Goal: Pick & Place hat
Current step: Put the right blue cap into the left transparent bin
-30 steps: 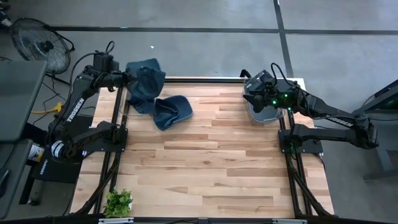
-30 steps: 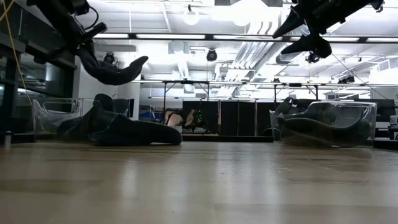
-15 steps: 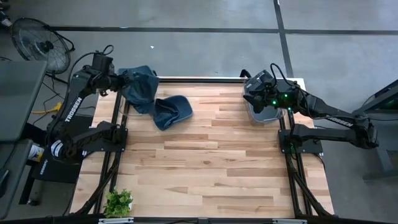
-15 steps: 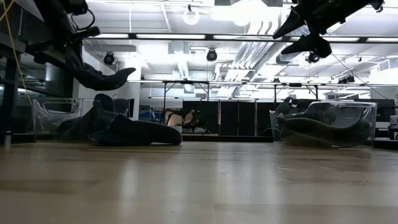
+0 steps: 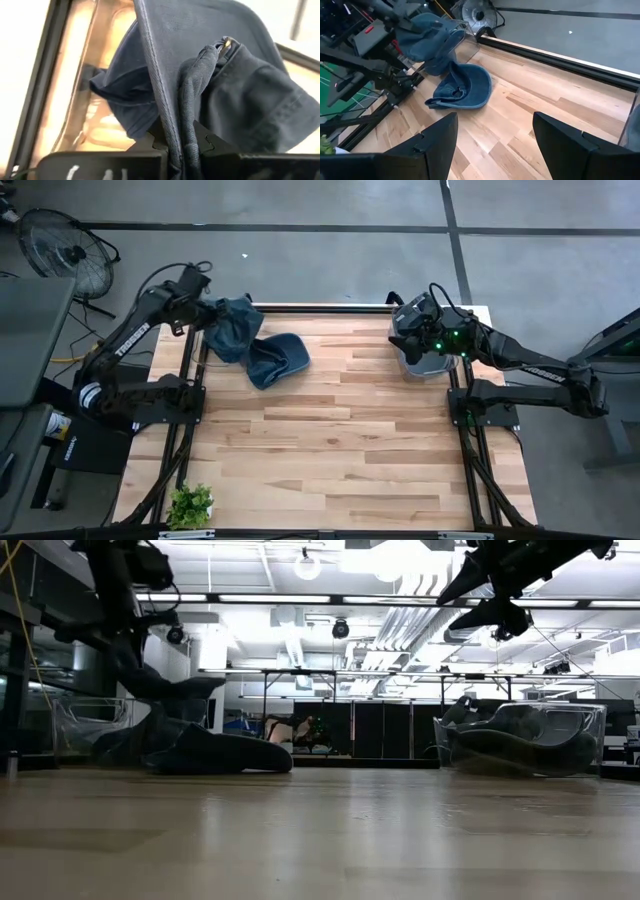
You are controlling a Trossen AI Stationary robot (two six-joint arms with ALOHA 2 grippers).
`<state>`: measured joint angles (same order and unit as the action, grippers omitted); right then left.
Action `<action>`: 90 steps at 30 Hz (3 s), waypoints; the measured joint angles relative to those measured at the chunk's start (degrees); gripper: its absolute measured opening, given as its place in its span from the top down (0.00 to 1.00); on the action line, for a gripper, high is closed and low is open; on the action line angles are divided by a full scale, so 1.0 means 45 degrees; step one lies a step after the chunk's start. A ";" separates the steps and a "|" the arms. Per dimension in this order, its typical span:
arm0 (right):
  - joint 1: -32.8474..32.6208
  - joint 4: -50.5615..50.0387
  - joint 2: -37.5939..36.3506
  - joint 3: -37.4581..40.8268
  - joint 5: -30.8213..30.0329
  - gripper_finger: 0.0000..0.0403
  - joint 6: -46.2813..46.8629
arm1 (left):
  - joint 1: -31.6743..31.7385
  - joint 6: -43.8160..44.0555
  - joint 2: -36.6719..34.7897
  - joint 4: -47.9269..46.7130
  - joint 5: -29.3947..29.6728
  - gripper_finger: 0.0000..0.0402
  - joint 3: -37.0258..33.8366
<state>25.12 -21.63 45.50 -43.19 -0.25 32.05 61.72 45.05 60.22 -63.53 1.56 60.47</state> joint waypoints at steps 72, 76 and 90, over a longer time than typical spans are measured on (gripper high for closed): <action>-0.0008 -0.0942 -0.0005 0.0000 0.2192 0.38 -0.0899 | -0.1999 0.1281 0.2463 -0.0601 0.3579 0.38 0.3701; -0.0008 -0.0937 -0.0005 -0.0001 0.2191 0.38 -0.0917 | -0.2812 0.1111 0.2630 -0.0482 0.3497 0.57 0.3701; -0.0008 -0.0937 -0.0005 0.0003 0.2152 0.38 -0.1202 | -0.6060 0.3799 0.3053 -0.2898 0.4867 0.99 0.3701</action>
<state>25.08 -25.85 45.47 -43.18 9.43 26.64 34.45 62.14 73.96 -76.57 23.46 77.12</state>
